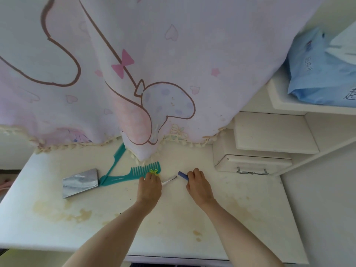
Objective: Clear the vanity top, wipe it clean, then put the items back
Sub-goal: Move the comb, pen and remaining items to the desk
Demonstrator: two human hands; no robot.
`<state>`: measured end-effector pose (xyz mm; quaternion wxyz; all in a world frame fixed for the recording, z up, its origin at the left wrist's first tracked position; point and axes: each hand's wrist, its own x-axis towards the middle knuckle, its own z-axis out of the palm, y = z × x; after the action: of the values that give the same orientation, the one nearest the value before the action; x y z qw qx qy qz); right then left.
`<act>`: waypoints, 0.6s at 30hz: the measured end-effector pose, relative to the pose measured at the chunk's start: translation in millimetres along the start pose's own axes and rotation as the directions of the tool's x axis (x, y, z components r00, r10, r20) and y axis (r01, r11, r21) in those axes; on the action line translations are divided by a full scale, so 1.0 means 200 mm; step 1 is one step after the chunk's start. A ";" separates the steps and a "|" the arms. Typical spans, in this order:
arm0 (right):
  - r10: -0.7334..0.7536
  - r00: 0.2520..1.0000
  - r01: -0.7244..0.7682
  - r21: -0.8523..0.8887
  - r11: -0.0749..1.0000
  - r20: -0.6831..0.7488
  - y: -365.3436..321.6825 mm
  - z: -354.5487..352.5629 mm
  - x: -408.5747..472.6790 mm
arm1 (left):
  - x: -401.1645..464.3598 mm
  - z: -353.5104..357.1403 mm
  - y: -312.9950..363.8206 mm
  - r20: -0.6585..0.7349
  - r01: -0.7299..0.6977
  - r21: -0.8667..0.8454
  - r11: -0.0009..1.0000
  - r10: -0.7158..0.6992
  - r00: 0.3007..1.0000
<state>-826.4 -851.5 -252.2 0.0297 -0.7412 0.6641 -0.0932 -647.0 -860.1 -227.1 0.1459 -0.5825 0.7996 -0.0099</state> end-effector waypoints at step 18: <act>0.363 0.930 -0.361 0.030 0.932 -0.060 -0.04 -0.22 -0.02 | 0.09 -0.23 -0.04 -0.328 -0.350 -0.108 0.930 0.299 0.896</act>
<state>-827.2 -844.0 -208.2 0.0320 -0.6025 0.7890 -0.1162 -655.1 -886.1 -184.9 -0.0283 -0.4418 0.8966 -0.0095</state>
